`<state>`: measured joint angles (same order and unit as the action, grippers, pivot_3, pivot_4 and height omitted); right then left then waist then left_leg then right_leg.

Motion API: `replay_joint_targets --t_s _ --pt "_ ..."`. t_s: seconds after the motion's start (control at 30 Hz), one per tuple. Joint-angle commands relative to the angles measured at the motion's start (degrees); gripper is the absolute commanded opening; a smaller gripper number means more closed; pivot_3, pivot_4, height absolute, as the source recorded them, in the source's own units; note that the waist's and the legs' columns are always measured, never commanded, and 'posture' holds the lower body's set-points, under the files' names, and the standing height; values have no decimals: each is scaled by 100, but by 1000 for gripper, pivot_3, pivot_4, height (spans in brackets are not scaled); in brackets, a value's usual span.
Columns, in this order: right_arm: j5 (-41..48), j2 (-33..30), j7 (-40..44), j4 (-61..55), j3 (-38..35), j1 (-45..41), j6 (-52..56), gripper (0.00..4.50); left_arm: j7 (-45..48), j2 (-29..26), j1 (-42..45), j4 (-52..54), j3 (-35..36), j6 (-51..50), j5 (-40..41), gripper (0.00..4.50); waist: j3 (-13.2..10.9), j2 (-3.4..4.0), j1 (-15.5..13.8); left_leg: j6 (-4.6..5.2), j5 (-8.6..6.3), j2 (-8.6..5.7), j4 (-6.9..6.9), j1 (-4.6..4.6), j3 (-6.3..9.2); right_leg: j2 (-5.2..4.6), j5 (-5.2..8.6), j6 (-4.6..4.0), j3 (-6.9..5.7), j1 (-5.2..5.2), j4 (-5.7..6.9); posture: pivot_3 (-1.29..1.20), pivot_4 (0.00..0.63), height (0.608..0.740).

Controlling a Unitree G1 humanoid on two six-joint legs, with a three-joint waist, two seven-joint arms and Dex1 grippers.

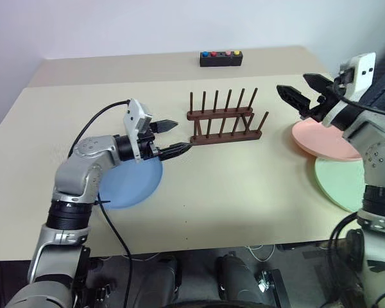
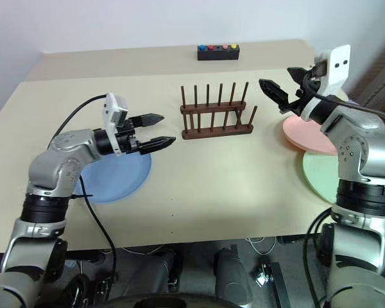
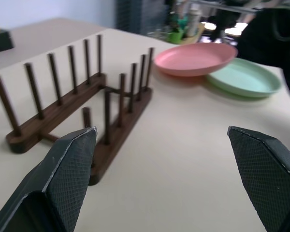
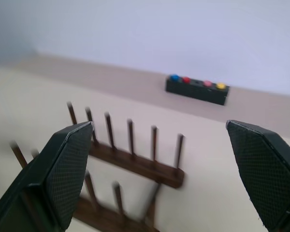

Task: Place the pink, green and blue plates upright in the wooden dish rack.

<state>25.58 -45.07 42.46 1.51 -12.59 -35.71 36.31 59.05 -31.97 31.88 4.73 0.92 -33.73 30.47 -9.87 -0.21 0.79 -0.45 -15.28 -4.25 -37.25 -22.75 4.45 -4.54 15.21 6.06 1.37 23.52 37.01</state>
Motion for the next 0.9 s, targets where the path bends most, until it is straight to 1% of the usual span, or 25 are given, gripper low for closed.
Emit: replay_joint_targets --t_s 0.03,0.1,0.17,0.27,0.37,0.43,0.57,0.63,0.7,0.77,0.87,0.9 --pt "-791 -1194 880 -62 757 367 -166 4500 448 -352 6 158 237 -362 484 4448 -1 1 -31 1 0 -1 -1 0 -2 0 1 0 -1 0 0 0 150 740" --pt "-941 -1785 1283 92 951 467 -76 4500 685 -551 3 152 329 -754 852 4448 -2 0 -25 4 -2 -1 -6 -4 0 -1 2 1 -5 -3 -5 0 150 740" --pt "-1162 -2222 1602 373 1120 432 -177 4500 935 -762 -42 137 387 -1061 1121 4448 -4 3 -1 7 -4 -1 -13 -7 -3 -2 2 2 -2 -4 -5 0 150 740" --pt "-1313 -2491 2003 804 1320 279 -226 4500 1158 -1029 -119 175 310 -1180 1155 4448 -4 4 22 7 -4 2 -9 -3 -6 0 2 2 0 -3 -4 0 150 740" --pt "-1774 -2468 2053 1409 1636 51 -520 4500 1483 -1172 -251 335 329 -967 1191 4448 -5 4 40 7 -4 7 -3 0 -7 1 3 1 2 -2 -7 0 150 740" --pt "-1979 -2445 2230 1749 1828 0 -686 4500 1722 -1335 -416 526 269 -727 1062 4448 -6 1 21 6 -4 7 -2 -1 -11 -1 3 1 4 -1 -7 0 150 740" --pt "-2273 -2342 2456 2324 2053 -196 -1075 4500 1923 -1442 -613 659 269 -241 876 4448 -9 8 -17 5 -3 5 -3 -6 -11 -6 3 0 3 2 -12 0 150 740" --pt "-2455 -2291 2507 2660 2158 -332 -1383 4500 1894 -1418 -618 657 323 -197 920 4448 -9 7 -14 5 -3 4 -3 -6 -12 -8 3 0 4 1 -14 0 150 740" --pt "-2578 -2253 2628 2876 2237 -443 -1542 3981 1815 -1396 -603 623 292 -102 837 4500 -9 8 -9 5 -3 4 -3 -6 -11 -7 3 0 3 2 -13 0 150 740" --pt "-2677 -2213 2693 3020 2272 -527 -1650 3286 1782 -1382 -618 627 260 -49 811 4500 -9 8 -5 5 -3 5 0 -7 -11 -6 3 0 3 3 -14 0 150 740" --pt "-2866 -2162 2689 3220 2305 -589 -1901 1777 1686 -1316 -633 701 288 -93 895 4500 -9 8 -4 5 -3 5 0 -7 -12 -5 3 0 3 3 -14 0 150 740" --pt "-2908 -2155 2717 3263 2307 -599 -1964 1363 1643 -1288 -622 707 313 -129 936 4500 -9 8 -8 5 -4 5 0 -7 -12 -5 3 0 3 3 -14 0 150 740"
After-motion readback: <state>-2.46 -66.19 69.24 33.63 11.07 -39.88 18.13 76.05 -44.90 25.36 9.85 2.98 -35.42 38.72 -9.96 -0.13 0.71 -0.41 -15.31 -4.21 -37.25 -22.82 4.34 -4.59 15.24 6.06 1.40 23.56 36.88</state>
